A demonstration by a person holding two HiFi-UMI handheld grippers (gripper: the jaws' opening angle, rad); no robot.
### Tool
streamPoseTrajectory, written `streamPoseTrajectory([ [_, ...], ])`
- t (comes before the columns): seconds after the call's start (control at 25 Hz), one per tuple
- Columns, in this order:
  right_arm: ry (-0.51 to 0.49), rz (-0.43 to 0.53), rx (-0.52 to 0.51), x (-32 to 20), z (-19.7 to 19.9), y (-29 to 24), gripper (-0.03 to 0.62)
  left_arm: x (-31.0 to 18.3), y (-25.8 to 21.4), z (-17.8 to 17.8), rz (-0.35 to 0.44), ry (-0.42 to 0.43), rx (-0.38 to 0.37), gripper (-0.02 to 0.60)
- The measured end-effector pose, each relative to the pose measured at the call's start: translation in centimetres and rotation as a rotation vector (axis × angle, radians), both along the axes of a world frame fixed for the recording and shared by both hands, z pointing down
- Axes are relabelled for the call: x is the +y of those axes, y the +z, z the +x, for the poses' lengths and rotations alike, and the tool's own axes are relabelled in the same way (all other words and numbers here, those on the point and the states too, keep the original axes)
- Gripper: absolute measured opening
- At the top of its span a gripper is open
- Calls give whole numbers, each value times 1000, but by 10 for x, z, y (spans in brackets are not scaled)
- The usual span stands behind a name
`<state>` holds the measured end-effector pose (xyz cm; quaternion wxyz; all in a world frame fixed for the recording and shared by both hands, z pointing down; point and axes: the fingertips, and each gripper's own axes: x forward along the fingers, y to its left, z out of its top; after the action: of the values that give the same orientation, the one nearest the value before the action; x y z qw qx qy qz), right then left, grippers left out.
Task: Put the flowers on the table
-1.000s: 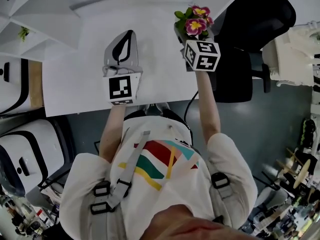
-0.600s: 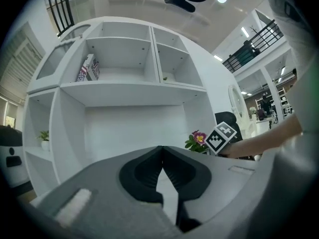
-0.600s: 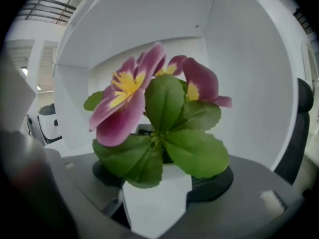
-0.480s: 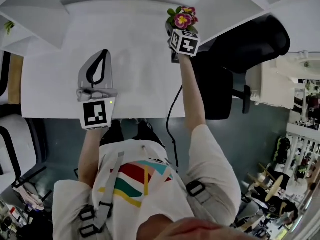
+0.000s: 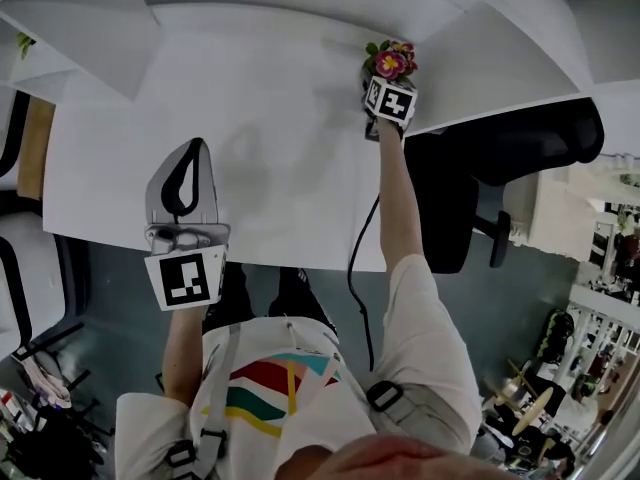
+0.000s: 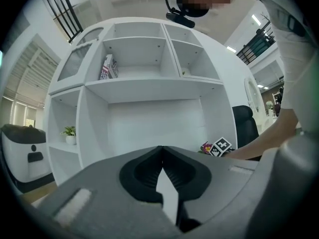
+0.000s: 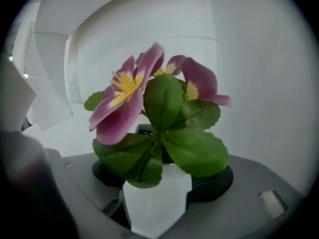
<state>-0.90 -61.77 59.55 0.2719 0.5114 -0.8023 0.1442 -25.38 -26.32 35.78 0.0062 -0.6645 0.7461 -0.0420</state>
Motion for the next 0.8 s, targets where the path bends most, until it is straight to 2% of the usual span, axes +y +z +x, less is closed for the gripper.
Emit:
streamPoseTrajectory([
  [0.12, 32, -10, -29, -7, 3, 10, 330, 6, 7, -8, -17, -25, -1, 5],
  [0.28, 39, -8, -17, -11, 6, 16, 330, 12, 15, -14, -35, -48, -7, 5],
  [0.48, 39, 3, -32, -11, 5, 20, 330, 7, 19, -11, -36, -30, -32, 5],
  [0.8, 29, 13, -29, -11, 5, 26, 330, 1, 29, 0, -44, -9, -17, 5],
])
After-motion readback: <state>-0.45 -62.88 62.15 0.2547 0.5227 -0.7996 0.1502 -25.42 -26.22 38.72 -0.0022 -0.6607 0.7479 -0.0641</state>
